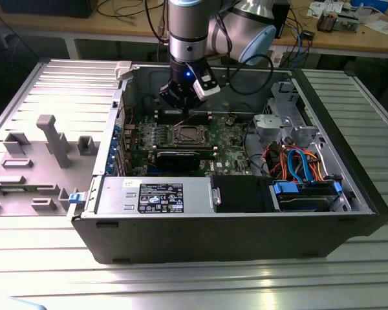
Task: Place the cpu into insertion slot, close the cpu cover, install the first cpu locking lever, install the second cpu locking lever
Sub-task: 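Install the first cpu locking lever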
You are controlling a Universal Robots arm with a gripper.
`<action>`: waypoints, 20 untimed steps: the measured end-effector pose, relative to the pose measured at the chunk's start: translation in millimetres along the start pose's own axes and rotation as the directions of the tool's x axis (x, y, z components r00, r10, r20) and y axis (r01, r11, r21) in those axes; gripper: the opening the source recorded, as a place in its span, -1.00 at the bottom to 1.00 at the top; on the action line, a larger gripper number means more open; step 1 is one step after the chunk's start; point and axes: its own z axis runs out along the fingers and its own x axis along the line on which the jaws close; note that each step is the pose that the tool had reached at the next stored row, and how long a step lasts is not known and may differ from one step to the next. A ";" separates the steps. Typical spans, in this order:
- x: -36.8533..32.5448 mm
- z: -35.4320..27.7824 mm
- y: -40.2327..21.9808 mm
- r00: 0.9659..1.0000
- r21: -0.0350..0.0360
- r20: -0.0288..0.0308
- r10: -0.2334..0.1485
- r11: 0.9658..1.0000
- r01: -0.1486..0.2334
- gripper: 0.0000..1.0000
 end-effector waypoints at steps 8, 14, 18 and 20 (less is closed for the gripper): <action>-8.5 4.9 1.0 1.000 0.000 0.000 0.000 1.000 0.000 -0.79; -12.1 7.0 1.9 1.000 0.003 0.000 0.000 1.000 0.000 -0.79; -13.6 8.8 1.9 1.000 0.004 0.000 0.004 1.000 -0.004 -0.79; -14.8 9.3 2.0 1.000 0.003 0.000 0.004 1.000 -0.004 -0.79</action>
